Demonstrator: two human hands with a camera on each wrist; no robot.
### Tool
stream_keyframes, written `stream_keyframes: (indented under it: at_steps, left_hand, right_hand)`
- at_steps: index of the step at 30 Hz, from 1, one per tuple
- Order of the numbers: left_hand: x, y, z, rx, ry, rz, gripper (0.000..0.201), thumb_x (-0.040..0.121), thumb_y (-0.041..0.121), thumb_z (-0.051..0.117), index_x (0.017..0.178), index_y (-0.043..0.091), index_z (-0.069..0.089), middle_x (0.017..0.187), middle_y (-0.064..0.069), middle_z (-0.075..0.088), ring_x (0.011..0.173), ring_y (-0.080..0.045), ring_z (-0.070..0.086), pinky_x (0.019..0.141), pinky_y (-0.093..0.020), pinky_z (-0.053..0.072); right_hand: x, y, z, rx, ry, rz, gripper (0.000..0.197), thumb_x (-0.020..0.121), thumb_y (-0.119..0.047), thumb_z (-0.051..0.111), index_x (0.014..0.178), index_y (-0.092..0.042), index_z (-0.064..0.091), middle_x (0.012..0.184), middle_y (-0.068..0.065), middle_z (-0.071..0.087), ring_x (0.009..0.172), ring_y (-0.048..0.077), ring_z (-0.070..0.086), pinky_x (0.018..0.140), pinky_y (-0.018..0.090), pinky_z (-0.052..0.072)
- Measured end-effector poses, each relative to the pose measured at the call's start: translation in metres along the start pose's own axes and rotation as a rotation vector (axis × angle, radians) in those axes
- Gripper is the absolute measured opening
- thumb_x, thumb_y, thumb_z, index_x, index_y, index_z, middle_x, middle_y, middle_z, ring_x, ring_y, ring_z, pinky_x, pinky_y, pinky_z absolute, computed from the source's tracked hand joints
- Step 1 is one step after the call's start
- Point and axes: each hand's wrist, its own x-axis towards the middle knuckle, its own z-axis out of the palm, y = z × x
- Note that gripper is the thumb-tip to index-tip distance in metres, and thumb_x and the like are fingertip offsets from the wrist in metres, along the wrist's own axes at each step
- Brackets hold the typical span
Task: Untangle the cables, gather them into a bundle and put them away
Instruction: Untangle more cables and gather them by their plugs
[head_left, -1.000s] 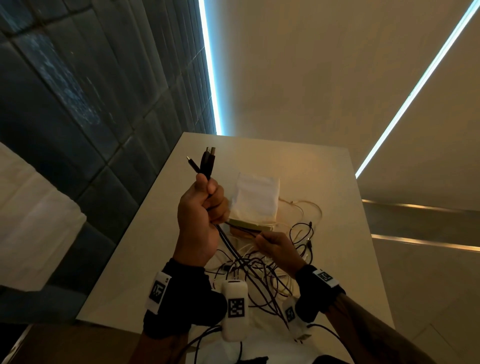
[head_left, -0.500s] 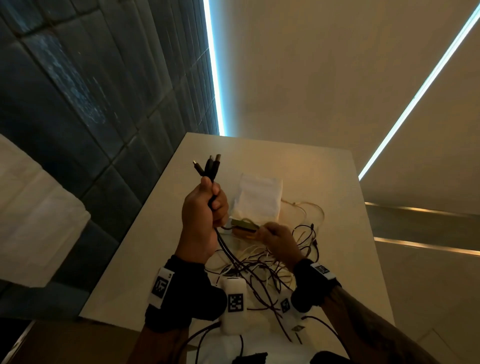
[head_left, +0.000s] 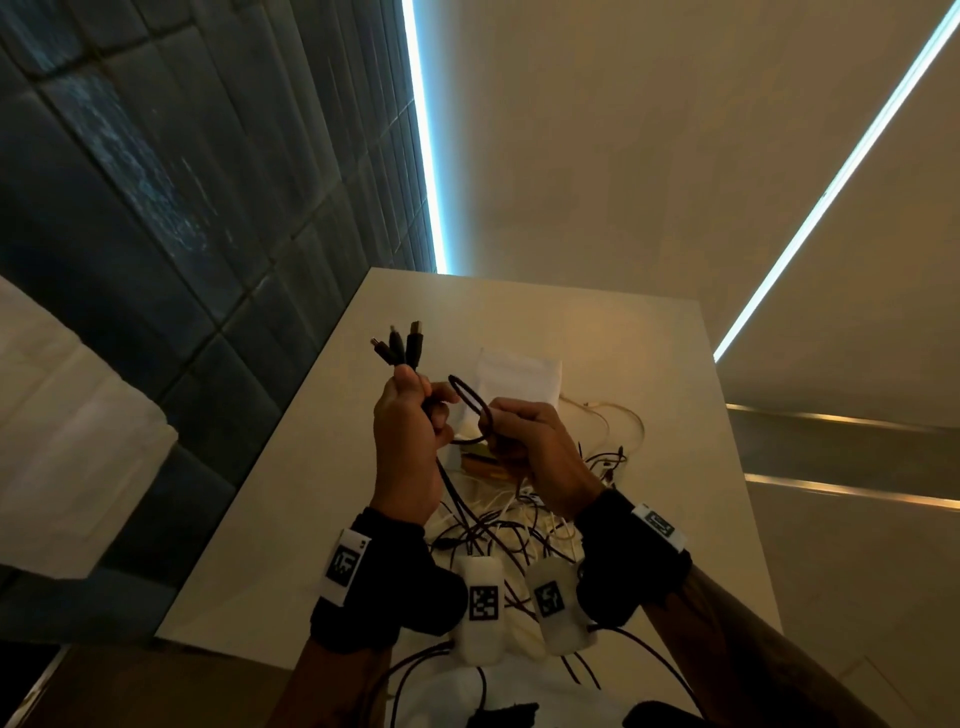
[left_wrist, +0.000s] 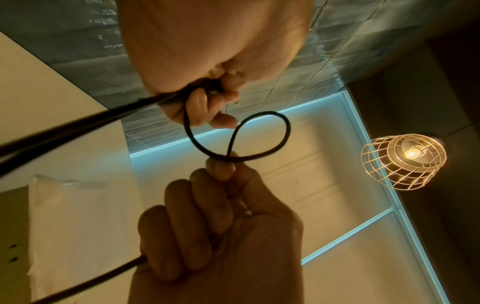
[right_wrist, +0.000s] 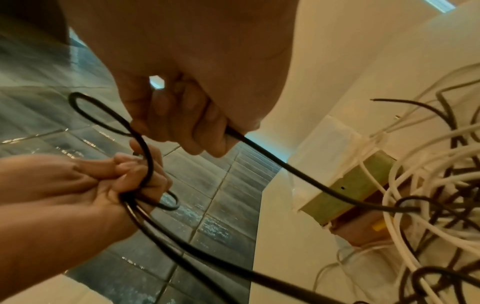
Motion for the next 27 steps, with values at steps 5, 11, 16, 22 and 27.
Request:
stream_keyframes:
  at_steps: [5, 11, 16, 22, 27]
  left_hand:
    - [-0.003, -0.004, 0.002, 0.013, -0.044, 0.044, 0.036, 0.105, 0.031, 0.03, 0.075, 0.016, 0.042, 0.063, -0.003, 0.055, 0.059, -0.018, 0.045, 0.064, -0.032, 0.042]
    - [-0.01, -0.005, 0.009, -0.078, -0.25, 0.045, 0.038, 0.105, 0.032, 0.029, 0.075, 0.012, 0.042, 0.053, -0.001, 0.036, 0.041, -0.016, 0.034, 0.044, -0.028, 0.035]
    - [-0.009, -0.004, 0.01, 0.109, -0.358, 0.03, 0.04, 0.105, 0.033, 0.027, 0.074, 0.013, 0.043, 0.05, -0.002, 0.04, 0.036, -0.015, 0.028, 0.036, -0.02, 0.024]
    - [0.001, -0.001, 0.0, -0.106, -0.332, -0.167, 0.041, 0.104, 0.036, 0.027, 0.072, 0.015, 0.043, 0.054, 0.001, 0.035, 0.045, -0.011, 0.024, 0.047, -0.025, 0.021]
    - [0.007, 0.007, -0.01, -0.351, -0.356, -0.268, 0.042, 0.103, 0.038, 0.026, 0.07, 0.019, 0.042, 0.06, 0.003, 0.038, 0.051, -0.009, 0.026, 0.054, -0.026, 0.023]
  right_hand:
    - [0.005, 0.015, -0.005, 0.114, -0.1, 0.154, 0.031, 0.088, -0.021, 0.056, 0.058, -0.018, 0.048, 0.056, -0.002, 0.027, 0.054, 0.018, 0.013, 0.051, 0.028, 0.013]
    - [0.011, 0.031, -0.009, 0.404, -0.21, 0.331, 0.025, 0.087, -0.016, 0.043, 0.064, -0.018, 0.051, 0.061, -0.005, 0.011, 0.048, 0.01, 0.008, 0.042, 0.023, 0.009]
    - [0.007, 0.032, -0.007, 0.383, -0.232, 0.413, 0.027, 0.091, -0.018, 0.036, 0.065, -0.016, 0.041, 0.06, -0.004, 0.013, 0.048, 0.01, 0.009, 0.045, 0.023, 0.011]
    - [0.012, 0.045, -0.012, 0.291, -0.195, 0.326, 0.024, 0.088, -0.017, 0.044, 0.066, -0.019, 0.035, 0.067, 0.004, 0.008, 0.045, 0.01, 0.013, 0.042, 0.024, 0.01]
    - [0.002, 0.064, -0.028, 0.138, -0.044, 0.229, 0.027, 0.098, -0.031, 0.052, 0.081, -0.012, 0.062, 0.061, 0.0, 0.023, 0.048, 0.011, 0.017, 0.048, 0.029, 0.011]
